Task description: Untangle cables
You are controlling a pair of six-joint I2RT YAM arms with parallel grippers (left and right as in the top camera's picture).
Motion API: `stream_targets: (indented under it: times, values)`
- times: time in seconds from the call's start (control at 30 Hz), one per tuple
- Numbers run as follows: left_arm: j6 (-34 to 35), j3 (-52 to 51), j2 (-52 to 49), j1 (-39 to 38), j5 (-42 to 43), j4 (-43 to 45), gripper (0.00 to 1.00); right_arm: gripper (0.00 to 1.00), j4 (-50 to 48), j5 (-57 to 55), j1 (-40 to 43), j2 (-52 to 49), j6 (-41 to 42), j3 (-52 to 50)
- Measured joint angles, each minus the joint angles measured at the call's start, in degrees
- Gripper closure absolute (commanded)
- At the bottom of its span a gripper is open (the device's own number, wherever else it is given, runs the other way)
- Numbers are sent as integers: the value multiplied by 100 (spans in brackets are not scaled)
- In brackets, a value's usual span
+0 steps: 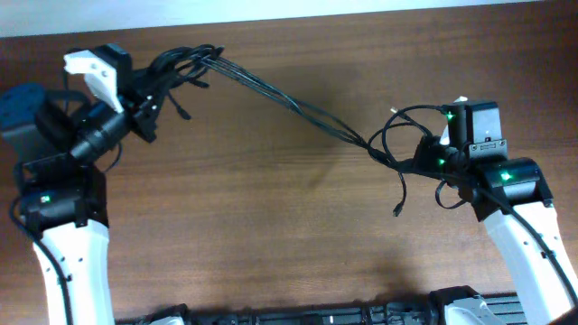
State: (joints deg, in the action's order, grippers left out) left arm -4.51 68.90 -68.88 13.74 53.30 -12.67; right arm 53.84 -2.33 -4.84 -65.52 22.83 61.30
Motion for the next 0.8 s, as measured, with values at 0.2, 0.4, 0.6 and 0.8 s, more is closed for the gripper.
stream_targets:
  times: [0.2, 0.4, 0.6, 0.8]
  values:
    - [4, 0, 0, 420, 105, -101, 100, 96, -7, 186, 0, 0, 81, 11]
    - [111, 0, 0, 597, 179, -138, 100, 96, -31, 306, 0, 0, 101, 33]
    - [177, -2, 0, 649, -352, -651, 100, 96, -354, 575, 0, 0, 55, 33]
    - [221, -2, 0, 704, -1060, -1075, 100, 96, -817, 1449, 17, 0, -474, 33]
